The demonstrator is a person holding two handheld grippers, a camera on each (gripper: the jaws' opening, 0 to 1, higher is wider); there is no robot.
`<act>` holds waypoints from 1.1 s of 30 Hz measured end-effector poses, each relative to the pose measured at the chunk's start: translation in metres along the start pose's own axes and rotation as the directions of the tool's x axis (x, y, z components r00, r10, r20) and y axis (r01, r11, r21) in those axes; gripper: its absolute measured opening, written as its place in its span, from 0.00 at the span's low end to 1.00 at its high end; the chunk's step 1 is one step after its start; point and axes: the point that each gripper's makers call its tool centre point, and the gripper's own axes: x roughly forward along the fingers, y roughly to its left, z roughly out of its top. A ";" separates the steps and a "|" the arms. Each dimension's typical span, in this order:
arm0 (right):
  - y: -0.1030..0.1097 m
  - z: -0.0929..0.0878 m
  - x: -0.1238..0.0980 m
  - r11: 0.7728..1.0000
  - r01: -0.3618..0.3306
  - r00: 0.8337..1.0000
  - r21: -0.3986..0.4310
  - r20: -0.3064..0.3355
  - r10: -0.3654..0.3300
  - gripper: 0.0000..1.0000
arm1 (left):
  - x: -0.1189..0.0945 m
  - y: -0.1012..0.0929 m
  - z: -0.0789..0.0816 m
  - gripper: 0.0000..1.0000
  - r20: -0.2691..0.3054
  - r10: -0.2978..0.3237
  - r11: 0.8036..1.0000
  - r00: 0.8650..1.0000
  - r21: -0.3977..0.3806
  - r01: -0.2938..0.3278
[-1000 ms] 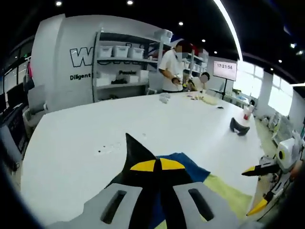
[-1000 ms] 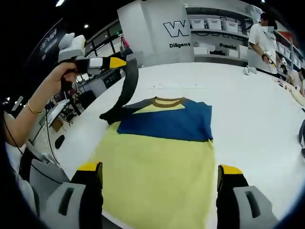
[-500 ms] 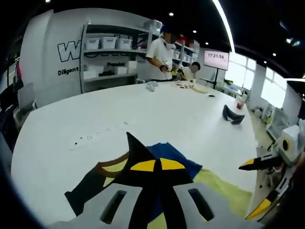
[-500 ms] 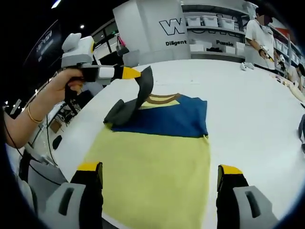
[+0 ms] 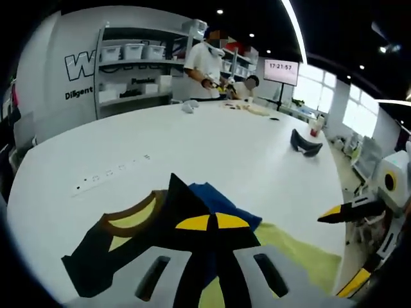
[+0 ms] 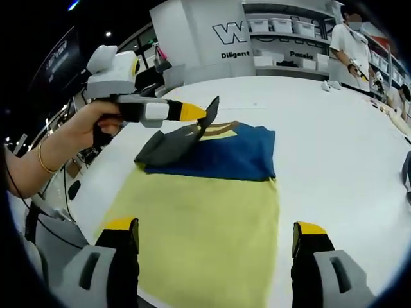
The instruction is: Fold the garment on the visible template until the final outline fits inside the template.
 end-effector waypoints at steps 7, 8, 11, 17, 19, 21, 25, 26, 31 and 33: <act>-0.005 -0.003 0.003 1.000 0.004 1.000 0.003 -0.008 -0.004 0.99 | 0.017 -0.016 -0.006 0.00 -0.014 -0.018 1.000 1.000 0.020 0.018; -0.005 -0.003 0.003 1.000 0.005 1.000 0.003 -0.009 -0.005 0.99 | 0.019 -0.018 -0.007 0.00 -0.017 -0.020 1.000 1.000 0.022 0.020; -0.007 -0.005 0.004 1.000 0.009 1.000 0.004 -0.016 -0.009 0.99 | 0.025 -0.024 -0.014 0.00 -0.023 -0.029 0.999 0.999 0.034 0.030; -0.011 -0.006 0.004 1.000 0.017 1.000 0.003 -0.023 -0.017 0.99 | 0.033 -0.032 -0.021 0.00 -0.033 -0.041 0.998 0.999 0.035 0.042; -0.013 -0.006 0.005 1.000 0.023 0.999 0.002 -0.025 -0.023 0.99 | 0.027 -0.034 -0.020 0.02 -0.032 -0.039 0.998 0.999 0.047 0.040; -0.013 -0.004 0.004 1.000 0.023 1.000 0.001 -0.020 -0.023 0.99 | 0.020 -0.031 -0.018 0.04 -0.028 -0.028 0.998 0.999 0.064 0.030; -0.012 -0.001 0.005 1.000 0.019 1.000 0.003 -0.010 -0.019 0.98 | 0.004 -0.018 -0.011 0.18 0.012 -0.005 1.000 1.000 0.031 0.005; -0.011 0.001 0.006 1.000 0.017 1.000 0.003 -0.007 -0.017 0.98 | 0.001 -0.014 -0.010 0.21 0.018 0.001 1.000 1.000 0.027 -0.001; -0.007 0.009 0.005 1.000 0.006 1.000 0.004 0.012 -0.006 0.98 | -0.020 0.002 -0.006 0.36 0.045 0.028 1.000 0.999 -0.008 -0.027; -0.005 0.012 0.006 1.000 -0.003 1.000 0.004 0.016 0.002 0.97 | -0.028 0.010 -0.007 0.42 0.050 0.044 0.999 0.998 -0.030 -0.042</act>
